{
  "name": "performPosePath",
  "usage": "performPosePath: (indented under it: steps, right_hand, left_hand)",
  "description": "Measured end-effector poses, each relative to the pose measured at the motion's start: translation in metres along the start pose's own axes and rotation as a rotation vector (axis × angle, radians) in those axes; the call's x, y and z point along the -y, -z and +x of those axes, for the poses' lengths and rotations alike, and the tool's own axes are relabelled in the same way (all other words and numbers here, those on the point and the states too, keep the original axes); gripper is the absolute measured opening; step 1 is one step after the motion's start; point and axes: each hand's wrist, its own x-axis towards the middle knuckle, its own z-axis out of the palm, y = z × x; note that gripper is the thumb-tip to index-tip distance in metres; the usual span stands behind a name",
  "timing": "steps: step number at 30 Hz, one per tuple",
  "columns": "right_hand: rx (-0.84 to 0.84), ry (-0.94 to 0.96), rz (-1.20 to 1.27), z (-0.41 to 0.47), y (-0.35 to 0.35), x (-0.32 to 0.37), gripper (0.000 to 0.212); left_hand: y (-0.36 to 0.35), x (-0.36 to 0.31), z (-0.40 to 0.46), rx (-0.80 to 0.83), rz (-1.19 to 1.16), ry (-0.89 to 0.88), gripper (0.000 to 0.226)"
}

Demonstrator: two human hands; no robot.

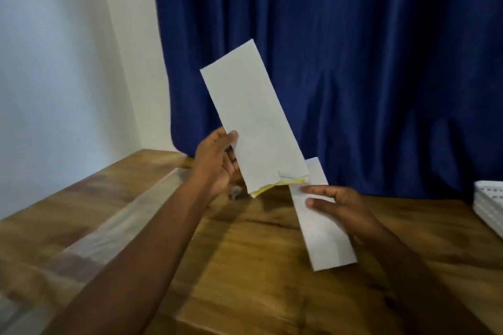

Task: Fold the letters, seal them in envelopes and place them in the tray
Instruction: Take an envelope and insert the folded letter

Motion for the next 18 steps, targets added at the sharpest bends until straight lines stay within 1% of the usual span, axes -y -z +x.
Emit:
performPosePath:
  steps: [2,4,7,9,10,11,14,18]
  right_hand:
    - [0.034,0.012,0.048,-0.002,0.002,0.007,0.036]
    - [0.003,0.044,0.072,-0.003,0.005,0.008,0.039]
    - [-0.166,0.058,0.132,-0.001,0.014,0.008,0.047]
    - [-0.244,0.041,0.136,0.001,0.023,0.007,0.035]
    - [-0.258,0.025,0.118,0.002,0.026,0.007,0.029]
    - [-0.263,0.008,0.099,0.002,0.028,0.006,0.027]
    - [-0.243,-0.011,0.086,0.005,0.03,0.001,0.028]
    - [-0.158,-0.001,0.145,0.004,0.029,-0.003,0.02]
  left_hand:
    - [-0.022,0.03,0.004,0.048,-0.13,0.048,0.015]
    - [-0.044,0.056,0.008,0.062,-0.191,0.086,0.017]
    - [-0.069,0.088,0.017,0.092,-0.269,0.149,0.025]
    - [-0.077,0.103,0.02,0.111,-0.35,0.196,0.022]
    - [-0.077,0.108,0.021,0.114,-0.395,0.218,0.021]
    - [-0.076,0.113,0.022,0.112,-0.437,0.242,0.022]
    - [-0.069,0.121,0.026,0.089,-0.523,0.302,0.027]
    - [-0.059,0.127,0.023,0.033,-0.595,0.377,0.038]
